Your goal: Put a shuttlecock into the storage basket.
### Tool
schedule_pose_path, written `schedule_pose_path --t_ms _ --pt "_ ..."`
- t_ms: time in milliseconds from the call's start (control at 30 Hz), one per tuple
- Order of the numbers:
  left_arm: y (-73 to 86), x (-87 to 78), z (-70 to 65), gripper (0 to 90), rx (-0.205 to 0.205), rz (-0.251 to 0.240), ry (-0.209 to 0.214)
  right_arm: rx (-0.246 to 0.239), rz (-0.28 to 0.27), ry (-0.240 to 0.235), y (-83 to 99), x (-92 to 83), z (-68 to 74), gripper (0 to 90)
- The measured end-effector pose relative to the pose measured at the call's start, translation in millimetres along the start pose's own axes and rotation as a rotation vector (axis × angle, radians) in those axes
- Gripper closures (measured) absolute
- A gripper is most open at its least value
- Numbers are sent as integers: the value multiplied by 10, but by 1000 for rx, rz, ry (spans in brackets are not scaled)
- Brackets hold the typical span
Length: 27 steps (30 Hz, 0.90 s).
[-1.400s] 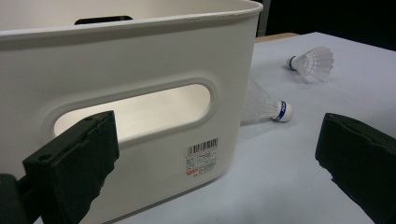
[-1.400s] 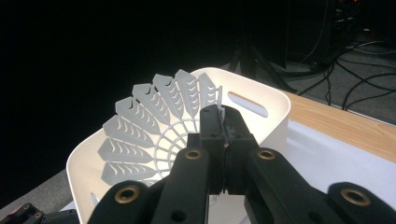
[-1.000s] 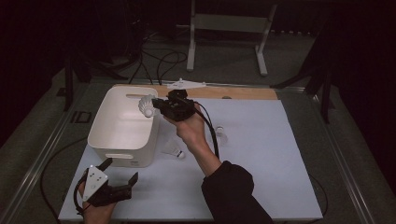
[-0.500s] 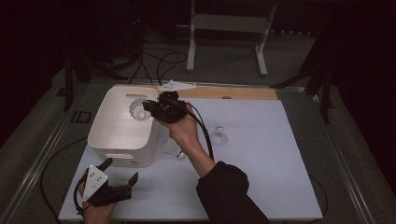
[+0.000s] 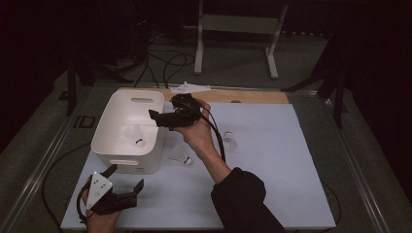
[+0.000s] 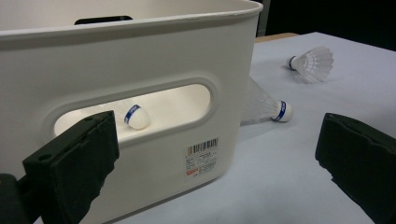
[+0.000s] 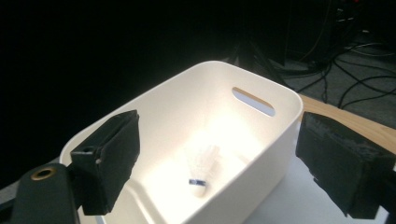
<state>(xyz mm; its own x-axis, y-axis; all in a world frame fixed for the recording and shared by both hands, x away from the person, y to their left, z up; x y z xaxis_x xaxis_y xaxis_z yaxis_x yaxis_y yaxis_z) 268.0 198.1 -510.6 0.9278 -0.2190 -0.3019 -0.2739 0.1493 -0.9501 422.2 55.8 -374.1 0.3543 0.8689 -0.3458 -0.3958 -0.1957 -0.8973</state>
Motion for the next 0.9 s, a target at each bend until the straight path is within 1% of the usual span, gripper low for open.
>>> schedule_pose_path --t_ms 167,367,900 --pt "-1 -2 3 2 -1 -1 -1 -14 19 14 37 -20 -23 105" --pt "-1 -2 3 2 0 0 -1 -18 26 27 63 -57 -65 96" --pt "-1 -1 0 2 0 -1 -1 -35 32 48 101 -144 -136 91"
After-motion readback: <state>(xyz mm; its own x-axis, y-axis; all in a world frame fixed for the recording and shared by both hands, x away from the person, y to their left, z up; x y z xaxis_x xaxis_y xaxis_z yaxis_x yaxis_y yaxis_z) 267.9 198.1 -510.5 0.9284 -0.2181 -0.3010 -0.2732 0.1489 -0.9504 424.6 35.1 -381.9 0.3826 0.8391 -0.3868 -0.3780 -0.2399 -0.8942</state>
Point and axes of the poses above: each handheld gripper's, and its own axes: x roughly forward along the jaws, y roughly out of its underside, z roughly to its left, the point moved 8 cm from there along x, roughly forward along the jaws, and after that the axes turned 13 degrees about -y, right-handed, at the moved point
